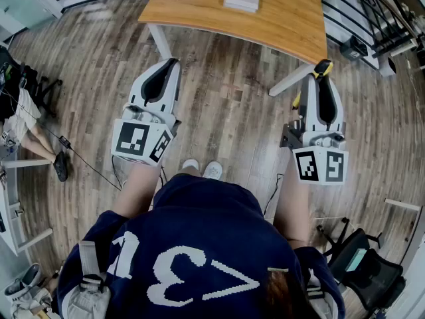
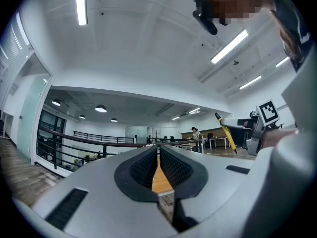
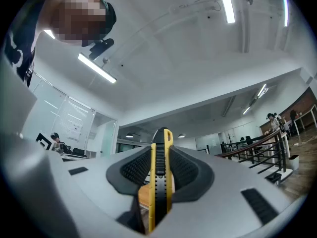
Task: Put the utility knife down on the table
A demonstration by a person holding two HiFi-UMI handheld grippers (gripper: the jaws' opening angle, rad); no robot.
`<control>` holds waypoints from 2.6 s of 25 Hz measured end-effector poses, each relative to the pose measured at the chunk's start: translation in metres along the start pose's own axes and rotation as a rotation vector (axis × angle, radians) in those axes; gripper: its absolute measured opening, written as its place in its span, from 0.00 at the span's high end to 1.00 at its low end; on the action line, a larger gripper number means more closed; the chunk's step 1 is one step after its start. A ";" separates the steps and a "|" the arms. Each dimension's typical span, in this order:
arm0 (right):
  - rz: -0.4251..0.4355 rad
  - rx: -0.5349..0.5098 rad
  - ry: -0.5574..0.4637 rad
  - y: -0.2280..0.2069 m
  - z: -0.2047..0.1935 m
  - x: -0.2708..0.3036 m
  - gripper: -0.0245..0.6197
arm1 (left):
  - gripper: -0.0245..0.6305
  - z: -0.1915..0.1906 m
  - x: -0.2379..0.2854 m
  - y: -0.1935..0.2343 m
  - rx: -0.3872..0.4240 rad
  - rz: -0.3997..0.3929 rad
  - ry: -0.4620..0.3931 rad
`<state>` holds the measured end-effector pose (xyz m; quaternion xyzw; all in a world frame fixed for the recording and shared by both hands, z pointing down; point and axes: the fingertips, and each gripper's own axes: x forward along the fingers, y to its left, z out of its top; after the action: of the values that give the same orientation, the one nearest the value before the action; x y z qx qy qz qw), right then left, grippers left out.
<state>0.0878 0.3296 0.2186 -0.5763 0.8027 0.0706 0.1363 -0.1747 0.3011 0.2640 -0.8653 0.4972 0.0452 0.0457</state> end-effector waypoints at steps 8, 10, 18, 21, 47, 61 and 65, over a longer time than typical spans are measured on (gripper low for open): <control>0.007 0.086 -0.001 -0.004 -0.001 -0.004 0.76 | 0.92 -0.002 -0.003 -0.005 0.000 0.009 0.008; 0.011 0.087 -0.001 -0.007 -0.002 -0.003 0.76 | 0.92 -0.002 -0.002 -0.006 0.001 0.015 0.008; 0.015 0.100 0.016 -0.020 -0.020 0.026 0.76 | 0.92 -0.018 0.028 0.011 -0.010 0.022 0.025; 0.008 0.093 0.018 -0.034 -0.029 0.048 0.76 | 0.92 -0.025 0.057 0.021 -0.018 0.014 0.022; -0.043 0.100 0.028 -0.140 -0.099 0.340 0.76 | 0.92 -0.053 0.350 0.180 -0.052 -0.088 0.024; 0.065 0.084 -0.050 -0.273 -0.112 0.500 0.76 | 0.92 -0.060 0.516 0.218 -0.016 0.084 -0.011; 0.099 0.110 -0.024 -0.305 -0.130 0.531 0.76 | 0.92 -0.070 0.555 0.214 -0.016 0.114 -0.001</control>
<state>0.1998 -0.2860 0.1967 -0.5267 0.8312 0.0398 0.1736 -0.0793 -0.2902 0.2572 -0.8359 0.5452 0.0521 0.0364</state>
